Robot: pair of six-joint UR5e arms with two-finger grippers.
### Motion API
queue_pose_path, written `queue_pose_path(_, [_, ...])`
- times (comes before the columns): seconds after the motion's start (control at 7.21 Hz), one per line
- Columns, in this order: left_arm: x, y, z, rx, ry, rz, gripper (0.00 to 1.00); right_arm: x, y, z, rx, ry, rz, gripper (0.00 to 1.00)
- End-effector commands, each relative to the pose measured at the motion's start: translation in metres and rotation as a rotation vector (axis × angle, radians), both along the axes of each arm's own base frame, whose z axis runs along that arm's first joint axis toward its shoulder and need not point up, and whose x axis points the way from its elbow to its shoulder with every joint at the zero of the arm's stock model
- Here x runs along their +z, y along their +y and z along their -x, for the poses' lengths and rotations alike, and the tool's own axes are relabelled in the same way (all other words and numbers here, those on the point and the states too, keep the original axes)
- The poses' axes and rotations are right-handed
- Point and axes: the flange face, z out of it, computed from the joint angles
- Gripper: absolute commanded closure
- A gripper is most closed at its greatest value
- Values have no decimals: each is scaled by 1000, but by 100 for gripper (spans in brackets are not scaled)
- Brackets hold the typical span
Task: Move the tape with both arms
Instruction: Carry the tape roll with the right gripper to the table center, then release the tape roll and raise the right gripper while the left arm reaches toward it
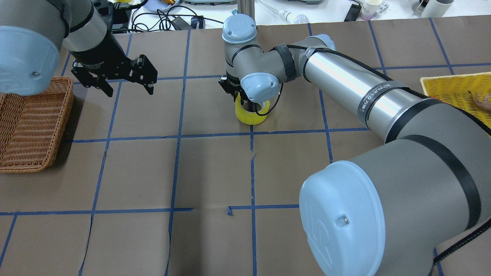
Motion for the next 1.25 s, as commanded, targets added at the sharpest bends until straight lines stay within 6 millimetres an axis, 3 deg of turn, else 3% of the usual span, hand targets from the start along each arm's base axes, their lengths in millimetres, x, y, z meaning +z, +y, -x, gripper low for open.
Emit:
queue_pose_path(0.0, [-14,-5,0,-9,2,4,0,26,8,-2,28,4,16,20])
queue_pose_path(0.14, [-25,-12,-1,-7,3,-5,0,56,15,6,58,20,3,0])
queue_pose_path(0.28, [-27,-18,0,-6,9,-4,0,97,15,41,125,53,4,0])
queue_pose_path(0.55, [-64,-53,7,13,88,40,0,171,1,184,172,55,-53,0])
queue_pose_path(0.69, [-86,-67,28,7,121,59,0,207,20,233,260,58,-84,0])
queue_pose_path(0.83, [-111,-78,64,8,205,56,0,235,52,260,262,61,-86,0])
queue_pose_path(0.97, [-146,-90,95,-4,216,76,3,242,89,271,248,66,-85,0])
queue_pose_path(1.11, [-177,-94,128,-26,216,82,2,218,106,280,234,67,-121,0])
